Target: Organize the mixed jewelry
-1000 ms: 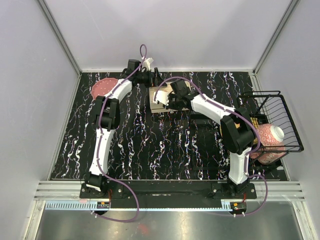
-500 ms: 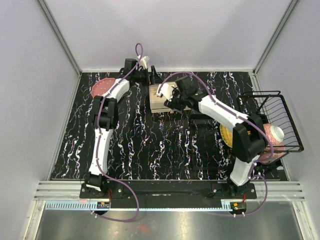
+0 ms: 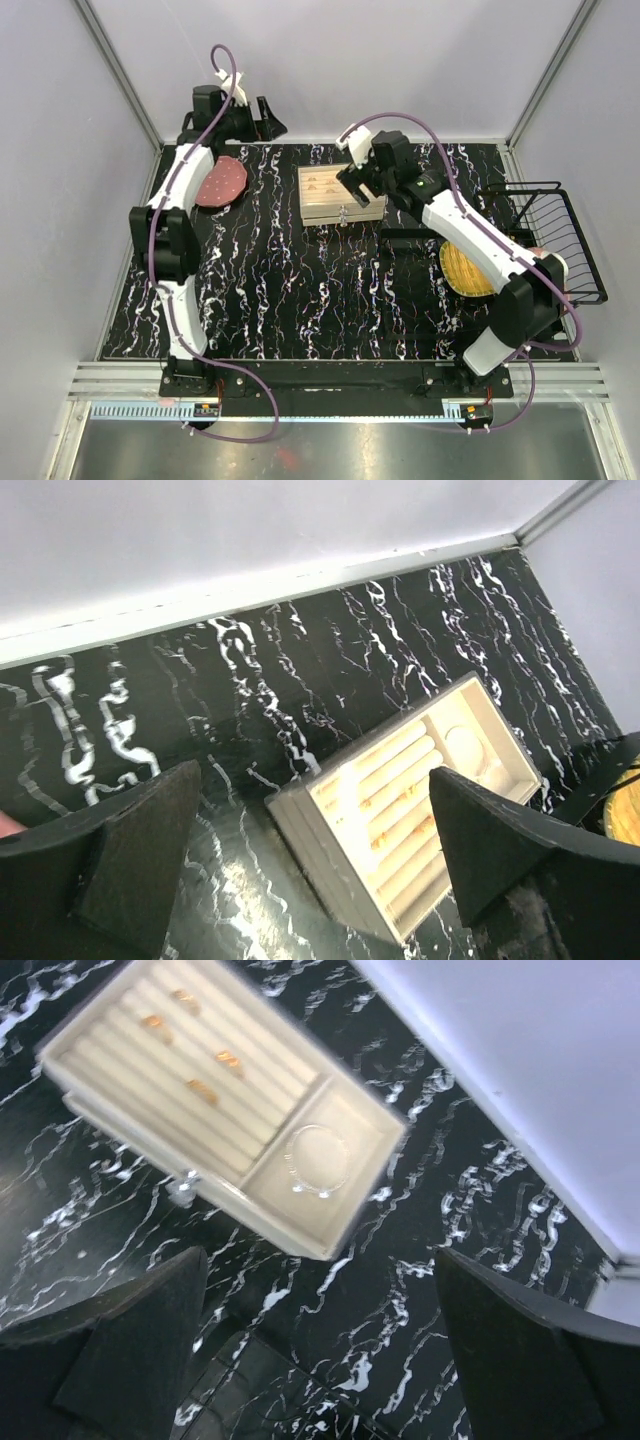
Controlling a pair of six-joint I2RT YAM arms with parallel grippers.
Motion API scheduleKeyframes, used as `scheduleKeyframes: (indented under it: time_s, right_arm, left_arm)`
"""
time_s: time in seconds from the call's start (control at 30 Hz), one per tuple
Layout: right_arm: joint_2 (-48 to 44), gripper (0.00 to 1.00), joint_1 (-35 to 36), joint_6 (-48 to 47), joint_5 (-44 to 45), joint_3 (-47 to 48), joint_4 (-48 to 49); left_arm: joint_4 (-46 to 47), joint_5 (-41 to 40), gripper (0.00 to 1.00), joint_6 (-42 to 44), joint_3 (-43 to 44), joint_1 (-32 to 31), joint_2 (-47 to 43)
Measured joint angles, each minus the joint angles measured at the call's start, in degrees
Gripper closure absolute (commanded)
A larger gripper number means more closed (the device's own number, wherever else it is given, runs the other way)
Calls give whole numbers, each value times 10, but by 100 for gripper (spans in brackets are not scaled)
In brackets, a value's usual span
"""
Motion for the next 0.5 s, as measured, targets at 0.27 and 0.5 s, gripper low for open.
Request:
scheduleKeyframes:
  time_s: [0.27, 0.5]
  right_arm:
    - [-77, 0, -5, 35, 115, -15, 61]
    - [-126, 0, -8, 42, 184, -15, 119]
  left_arm:
    - [-56, -100, 1, 74, -137, 4, -204]
    - [-60, -158, 1, 110, -325, 4, -389]
